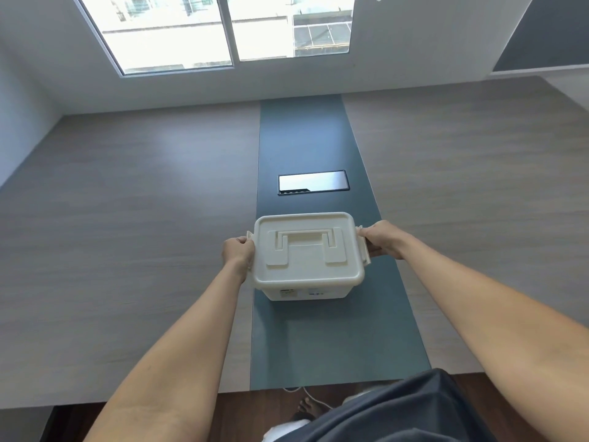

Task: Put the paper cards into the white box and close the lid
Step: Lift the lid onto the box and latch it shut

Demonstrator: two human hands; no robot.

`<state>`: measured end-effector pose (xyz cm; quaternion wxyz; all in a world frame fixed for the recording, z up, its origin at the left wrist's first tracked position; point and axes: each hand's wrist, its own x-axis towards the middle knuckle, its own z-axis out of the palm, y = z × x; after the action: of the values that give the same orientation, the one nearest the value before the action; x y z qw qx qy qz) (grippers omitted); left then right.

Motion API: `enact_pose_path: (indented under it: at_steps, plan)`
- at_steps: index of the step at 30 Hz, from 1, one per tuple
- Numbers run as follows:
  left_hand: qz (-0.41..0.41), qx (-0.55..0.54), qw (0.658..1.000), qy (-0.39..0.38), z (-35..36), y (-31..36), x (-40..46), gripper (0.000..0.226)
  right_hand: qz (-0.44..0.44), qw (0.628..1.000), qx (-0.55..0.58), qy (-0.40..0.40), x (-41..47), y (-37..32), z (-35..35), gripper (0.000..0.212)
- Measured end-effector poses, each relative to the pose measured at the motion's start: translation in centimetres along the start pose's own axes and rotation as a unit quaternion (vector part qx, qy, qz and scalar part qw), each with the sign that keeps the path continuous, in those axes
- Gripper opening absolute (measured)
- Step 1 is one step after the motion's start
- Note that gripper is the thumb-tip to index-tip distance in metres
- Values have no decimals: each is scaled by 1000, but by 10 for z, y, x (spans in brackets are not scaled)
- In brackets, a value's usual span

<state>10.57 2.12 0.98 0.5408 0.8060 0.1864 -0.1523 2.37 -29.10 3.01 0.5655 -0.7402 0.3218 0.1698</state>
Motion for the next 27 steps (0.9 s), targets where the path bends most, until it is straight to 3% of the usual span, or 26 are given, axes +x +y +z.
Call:
enact_pose_path:
  at_steps: [5,10,15,19,27]
  plan:
    - [29,0,999,-30,7,8,-7,12,21,1000,-19,3,4,-7,-2,44]
    - [52,22,997,-51,15,6,1,22,6,999,-40,2,9,-8,-2,30]
    - [60,24,994,-87,15,7,7,19,-2,999,-52,-9,8,-7,-9,32]
    - [63,20,989,-130,8,24,-7,31,-14,999,-44,4,7,-6,-9,33]
    - [46,2,991,-125,20,45,6,34,-40,993,3,115,29,-6,-8,39]
